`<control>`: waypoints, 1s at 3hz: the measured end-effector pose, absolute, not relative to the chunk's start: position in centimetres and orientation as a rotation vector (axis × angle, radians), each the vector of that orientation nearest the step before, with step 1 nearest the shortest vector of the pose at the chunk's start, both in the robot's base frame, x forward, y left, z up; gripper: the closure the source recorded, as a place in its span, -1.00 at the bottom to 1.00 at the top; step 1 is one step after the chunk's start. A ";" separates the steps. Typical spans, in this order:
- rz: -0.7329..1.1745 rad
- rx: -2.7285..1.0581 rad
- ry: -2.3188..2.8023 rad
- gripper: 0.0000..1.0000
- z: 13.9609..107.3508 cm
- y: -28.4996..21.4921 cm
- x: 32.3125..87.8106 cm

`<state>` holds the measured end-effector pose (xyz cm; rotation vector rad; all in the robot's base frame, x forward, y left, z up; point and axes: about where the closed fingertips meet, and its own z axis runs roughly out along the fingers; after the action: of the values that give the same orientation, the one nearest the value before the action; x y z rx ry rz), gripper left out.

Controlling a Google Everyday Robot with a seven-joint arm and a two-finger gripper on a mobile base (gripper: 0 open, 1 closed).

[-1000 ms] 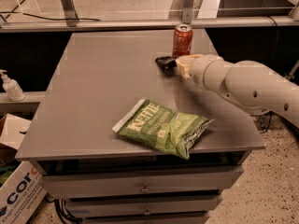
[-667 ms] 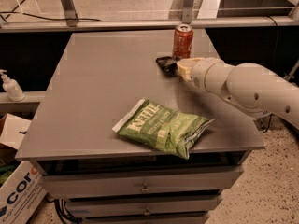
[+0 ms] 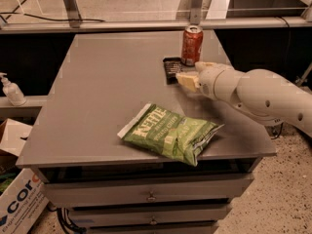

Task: Move rxbar chocolate near coke can

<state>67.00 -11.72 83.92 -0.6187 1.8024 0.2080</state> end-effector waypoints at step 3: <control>0.188 -0.621 1.771 -1.00 85.7 -13.6 66.3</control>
Offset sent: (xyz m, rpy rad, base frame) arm -0.0076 -0.0142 0.0059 -0.0158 -0.0093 -0.0075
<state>66.29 -13.62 85.73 -0.6210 1.7709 0.1880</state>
